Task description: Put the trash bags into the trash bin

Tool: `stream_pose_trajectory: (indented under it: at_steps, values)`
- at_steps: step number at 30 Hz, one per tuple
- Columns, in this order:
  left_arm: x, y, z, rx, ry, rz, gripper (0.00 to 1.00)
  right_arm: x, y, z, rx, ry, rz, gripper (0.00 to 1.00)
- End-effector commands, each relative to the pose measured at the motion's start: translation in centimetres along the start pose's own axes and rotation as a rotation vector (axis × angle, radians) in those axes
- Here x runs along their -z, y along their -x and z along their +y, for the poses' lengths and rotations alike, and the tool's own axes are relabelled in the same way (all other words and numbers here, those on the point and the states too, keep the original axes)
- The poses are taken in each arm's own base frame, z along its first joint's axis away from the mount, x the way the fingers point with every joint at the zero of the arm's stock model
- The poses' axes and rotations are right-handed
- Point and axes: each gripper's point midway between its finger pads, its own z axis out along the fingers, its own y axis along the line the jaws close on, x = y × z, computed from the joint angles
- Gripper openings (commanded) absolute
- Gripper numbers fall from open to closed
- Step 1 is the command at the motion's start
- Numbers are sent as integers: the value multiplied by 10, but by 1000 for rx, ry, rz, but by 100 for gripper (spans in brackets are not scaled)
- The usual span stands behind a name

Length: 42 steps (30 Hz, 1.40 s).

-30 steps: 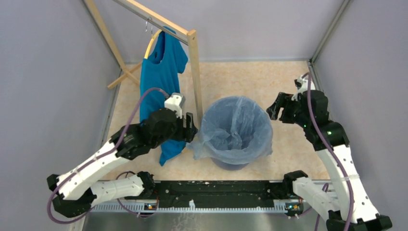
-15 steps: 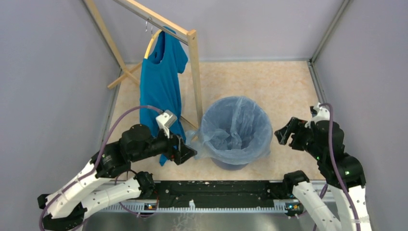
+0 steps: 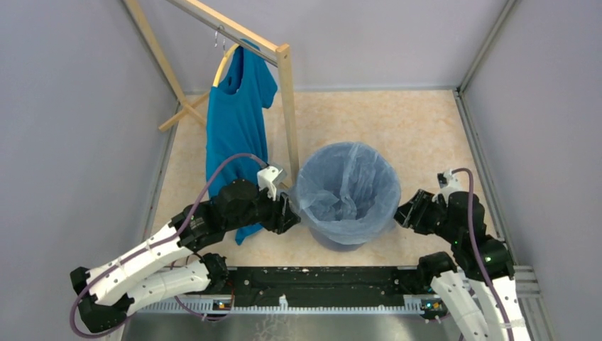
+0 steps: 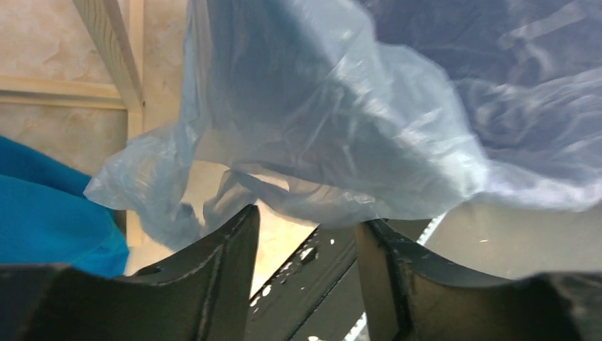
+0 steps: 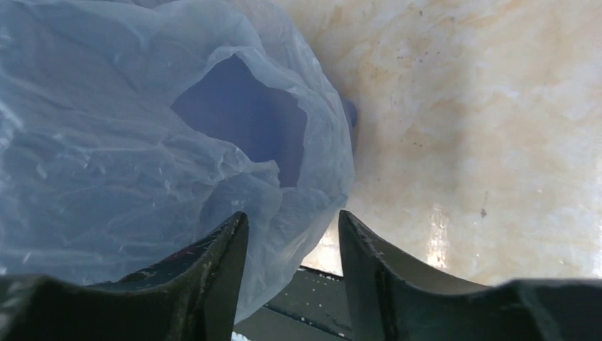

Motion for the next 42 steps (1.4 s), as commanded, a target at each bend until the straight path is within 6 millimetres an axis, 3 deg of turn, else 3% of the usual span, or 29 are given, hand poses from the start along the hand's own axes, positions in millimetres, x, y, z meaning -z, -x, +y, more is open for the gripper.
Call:
stream_pose_trajectory:
  at_steps: [1, 7, 14, 20, 24, 27, 30, 34, 38, 42]
  values:
    - [-11, 4, 3, 28, 7, -54, 53, -9, 10, 23, -14, 129, -40, 47]
    - [-30, -23, 2, 98, -41, -11, 29, -28, -7, 18, -49, 155, 13, 35]
    - [-48, -37, 4, 140, -40, 44, 2, -44, -20, 6, -86, 141, 44, 33]
    - [-57, -57, 11, 181, -13, 107, 0, -62, -34, -6, -135, 127, 68, 31]
    - [-36, -62, 13, 168, -3, 120, 0, -55, -26, -15, -104, 49, 39, 32]
    - [-11, -58, 10, 144, -25, 85, 14, -45, -14, -13, -80, 25, 6, 34]
    - [13, -38, -12, 112, -163, -33, 32, -37, -6, -12, -72, 5, -18, 38]
    - [40, -18, -18, 102, -184, -124, 55, -28, 4, -4, -63, 16, -45, 40]
    - [51, -2, -34, 35, -256, -170, 80, -24, 9, -2, -54, 16, -63, 41]
    - [50, 15, -41, -43, -288, -231, 95, -23, 9, 0, -53, 24, -62, 41]
